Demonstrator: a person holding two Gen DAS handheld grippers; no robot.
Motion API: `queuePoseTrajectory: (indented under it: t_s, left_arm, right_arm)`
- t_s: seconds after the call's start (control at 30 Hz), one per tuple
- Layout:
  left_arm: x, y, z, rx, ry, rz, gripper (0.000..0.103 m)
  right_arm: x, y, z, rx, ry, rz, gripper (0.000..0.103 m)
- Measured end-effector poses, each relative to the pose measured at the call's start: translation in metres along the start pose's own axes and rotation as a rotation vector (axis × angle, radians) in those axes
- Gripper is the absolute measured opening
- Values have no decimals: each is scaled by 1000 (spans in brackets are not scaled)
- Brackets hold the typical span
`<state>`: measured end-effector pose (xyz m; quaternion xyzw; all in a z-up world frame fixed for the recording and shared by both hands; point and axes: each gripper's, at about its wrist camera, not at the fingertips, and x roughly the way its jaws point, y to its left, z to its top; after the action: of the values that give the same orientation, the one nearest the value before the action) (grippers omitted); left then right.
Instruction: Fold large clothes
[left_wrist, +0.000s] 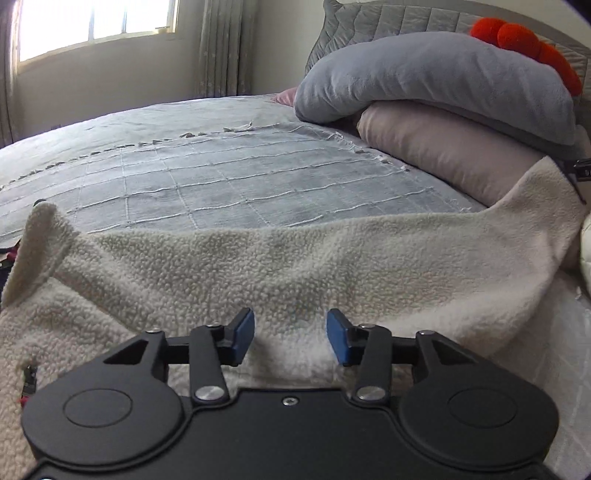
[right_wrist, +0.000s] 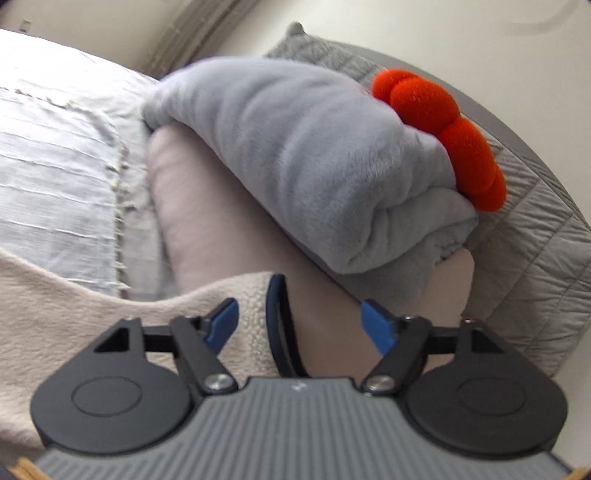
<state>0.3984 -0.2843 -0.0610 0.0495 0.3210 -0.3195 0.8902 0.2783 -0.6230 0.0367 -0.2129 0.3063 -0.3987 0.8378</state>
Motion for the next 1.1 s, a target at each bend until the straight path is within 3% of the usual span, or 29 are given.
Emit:
queuePoseTrajectory:
  t_s: [0.13,0.2,0.4,0.67,0.9,0.97,1.03,1.1]
  left_arm:
    - [-59,14,-13,-12,27,20,70]
    - [-97,28,-26,-31,49,40,81]
    - [-220,76,-72,-108,74,144,99]
    - [-355,136,-165,-240,200,304,101]
    - [-426,171,-265,-473,281,250,101]
    - [-437,177,-292,-560,281,200,101]
    - [-441,181,-317,-674,265,105,99]
    - [-446,175,-330,-700,191,55,93]
  right_arm:
    - [-49,-4,0,52,-19,146,89]
    - [-73,-2,-4,78,-1,263,92]
    - [-149,10,-37,146,93,609,97]
    - [-236,26,-104,139,192,874,101]
    - [-272,39,-178,190,338,1036,102]
    - [-275,42,-199,245,390,1096,101]
    - [-275,44,-219,314,438,1167,96]
    - [-275,49,-235,381,465,1225,79]
